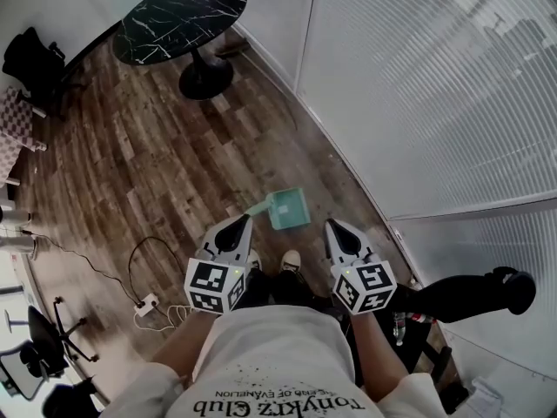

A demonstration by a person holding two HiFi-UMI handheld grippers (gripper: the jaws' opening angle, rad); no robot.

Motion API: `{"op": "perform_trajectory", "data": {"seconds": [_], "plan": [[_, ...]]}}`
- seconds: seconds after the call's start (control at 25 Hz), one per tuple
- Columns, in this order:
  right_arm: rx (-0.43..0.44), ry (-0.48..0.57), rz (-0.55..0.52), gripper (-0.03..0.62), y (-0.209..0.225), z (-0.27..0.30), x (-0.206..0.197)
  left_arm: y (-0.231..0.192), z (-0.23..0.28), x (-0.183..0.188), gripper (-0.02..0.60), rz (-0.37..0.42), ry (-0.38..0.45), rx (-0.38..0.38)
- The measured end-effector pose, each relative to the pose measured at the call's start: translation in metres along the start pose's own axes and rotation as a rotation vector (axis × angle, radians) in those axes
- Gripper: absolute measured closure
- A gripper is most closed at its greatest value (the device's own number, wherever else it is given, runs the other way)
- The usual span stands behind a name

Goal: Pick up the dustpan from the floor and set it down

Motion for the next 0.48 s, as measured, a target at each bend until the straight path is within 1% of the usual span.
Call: {"op": "perform_trajectory", "data": {"seconds": [0.28, 0.48], "plan": [[0.000, -0.038, -0.002, 0.571, 0.008, 0.033, -0.013, -0.019, 0.031, -0.015, 0.560, -0.011, -0.040, -0.019], [-0.010, -0.041, -0.011, 0.571, 0.013, 0.048, -0.019, -0.024, 0.050, -0.026, 0.560, 0.012, -0.061, -0.031]]}}
Point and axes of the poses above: the fingertips, and each gripper's own axes: z forward along the fingers, y to its right, x out of its top, the point moved 4 cm from there along -z, backward along the fingers, and after that the axes turned 1 degree about x, right-handed, at the moved point
